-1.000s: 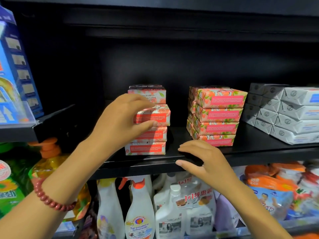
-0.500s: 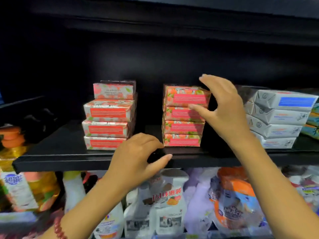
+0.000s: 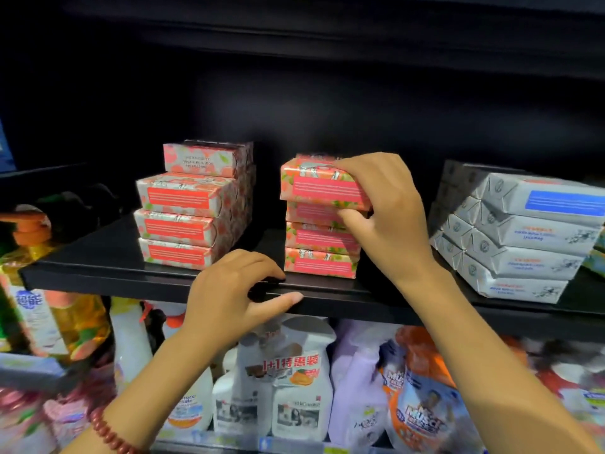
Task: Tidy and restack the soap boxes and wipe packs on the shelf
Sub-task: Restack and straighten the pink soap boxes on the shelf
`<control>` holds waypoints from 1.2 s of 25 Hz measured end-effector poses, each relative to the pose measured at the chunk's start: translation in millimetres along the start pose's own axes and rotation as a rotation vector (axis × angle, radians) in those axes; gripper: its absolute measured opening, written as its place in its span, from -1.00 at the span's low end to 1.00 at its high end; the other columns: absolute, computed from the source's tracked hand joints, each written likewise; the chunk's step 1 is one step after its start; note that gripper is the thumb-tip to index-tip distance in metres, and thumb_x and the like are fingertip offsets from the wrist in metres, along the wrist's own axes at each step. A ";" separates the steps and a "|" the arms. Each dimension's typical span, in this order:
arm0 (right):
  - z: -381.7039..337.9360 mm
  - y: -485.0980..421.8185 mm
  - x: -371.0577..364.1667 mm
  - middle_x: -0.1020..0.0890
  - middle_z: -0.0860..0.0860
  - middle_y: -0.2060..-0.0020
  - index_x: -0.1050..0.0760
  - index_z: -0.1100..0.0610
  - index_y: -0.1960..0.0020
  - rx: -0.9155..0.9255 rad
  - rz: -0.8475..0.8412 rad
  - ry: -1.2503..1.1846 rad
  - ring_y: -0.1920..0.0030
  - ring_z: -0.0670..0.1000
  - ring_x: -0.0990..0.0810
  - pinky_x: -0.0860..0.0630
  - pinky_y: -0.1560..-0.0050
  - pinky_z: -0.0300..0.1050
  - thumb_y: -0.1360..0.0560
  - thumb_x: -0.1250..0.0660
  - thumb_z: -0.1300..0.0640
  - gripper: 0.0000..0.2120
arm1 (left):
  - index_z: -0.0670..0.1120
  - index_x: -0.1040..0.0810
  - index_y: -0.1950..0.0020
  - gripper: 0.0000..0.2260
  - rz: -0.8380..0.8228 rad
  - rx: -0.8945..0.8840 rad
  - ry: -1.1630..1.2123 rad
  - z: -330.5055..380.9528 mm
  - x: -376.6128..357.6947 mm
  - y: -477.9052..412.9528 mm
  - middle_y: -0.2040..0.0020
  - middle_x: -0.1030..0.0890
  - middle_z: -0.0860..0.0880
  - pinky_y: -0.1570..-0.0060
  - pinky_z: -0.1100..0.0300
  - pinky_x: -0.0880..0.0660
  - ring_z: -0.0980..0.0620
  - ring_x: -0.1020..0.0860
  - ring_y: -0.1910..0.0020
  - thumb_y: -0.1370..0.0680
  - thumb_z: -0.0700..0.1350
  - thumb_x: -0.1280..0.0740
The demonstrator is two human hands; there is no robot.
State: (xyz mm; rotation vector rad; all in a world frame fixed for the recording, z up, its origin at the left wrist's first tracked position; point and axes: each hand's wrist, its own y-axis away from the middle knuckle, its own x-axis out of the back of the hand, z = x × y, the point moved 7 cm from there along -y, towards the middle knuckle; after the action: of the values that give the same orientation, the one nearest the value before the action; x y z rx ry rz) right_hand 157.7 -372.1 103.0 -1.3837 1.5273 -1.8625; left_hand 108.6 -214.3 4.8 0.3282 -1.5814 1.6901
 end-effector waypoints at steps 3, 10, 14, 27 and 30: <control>-12.4 21.1 20.1 -0.56 0.17 -0.08 -0.50 0.31 -0.15 0.116 0.163 0.021 -0.17 0.08 -0.44 -0.32 -0.25 -0.23 -0.38 -0.30 0.36 -0.67 | 0.07 -0.66 0.11 -0.68 0.070 0.080 0.226 -4.5 10.7 -1.7 0.13 -0.64 0.21 0.16 0.26 -0.53 0.23 -0.58 0.07 -0.40 0.27 -0.29; -41.2 70.8 30.3 -0.57 0.24 -0.04 -0.58 0.34 -0.06 0.363 0.334 0.088 -0.14 0.17 -0.51 -0.48 -0.15 0.10 -0.52 -0.28 0.32 -0.83 | 0.14 -0.60 0.41 -0.63 -0.013 0.272 0.865 22.0 25.6 -21.7 0.44 -0.57 0.19 0.29 0.37 -0.50 0.19 -0.54 0.44 -0.40 0.32 -0.17; -41.6 76.4 30.2 -0.53 0.19 -0.10 -0.53 0.28 -0.13 0.335 0.308 0.069 -0.19 0.15 -0.47 -0.44 -0.24 0.03 -0.56 -0.25 0.29 -0.82 | -0.17 -0.66 0.05 -0.58 -0.128 0.365 1.109 25.3 7.8 -19.8 0.08 -0.69 -0.18 0.04 -0.06 -0.59 -0.19 -0.65 0.06 -0.31 0.15 -0.43; -0.3 71.2 18.6 -0.68 -0.03 0.03 -0.55 0.03 -0.10 -0.518 -0.122 -0.939 0.01 -0.02 -0.66 -0.56 0.09 -0.24 -0.29 -0.51 0.11 -0.60 | -0.05 -0.66 0.01 -0.73 -0.017 0.269 1.133 30.1 16.4 -17.4 0.08 -0.70 -0.03 0.18 0.33 -0.52 0.07 -0.66 0.12 -0.33 -0.01 -0.50; 1.3 73.3 22.9 -0.67 -0.04 0.06 -0.53 0.02 -0.04 -0.483 -0.032 -0.846 0.02 -0.06 -0.65 -0.54 0.09 -0.29 -0.25 -0.49 0.21 -0.62 | 0.00 -0.63 -0.05 -0.66 -0.013 0.245 1.138 27.3 15.3 -17.6 -0.02 -0.68 0.00 0.02 0.24 -0.54 0.03 -0.63 -0.03 -0.31 0.04 -0.47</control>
State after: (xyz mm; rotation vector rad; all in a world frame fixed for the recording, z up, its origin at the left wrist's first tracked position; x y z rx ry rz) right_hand 127.0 -416.0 47.9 -2.0393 1.4926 -0.7086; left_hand 101.9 -235.6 32.9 -0.4559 -0.5271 1.5784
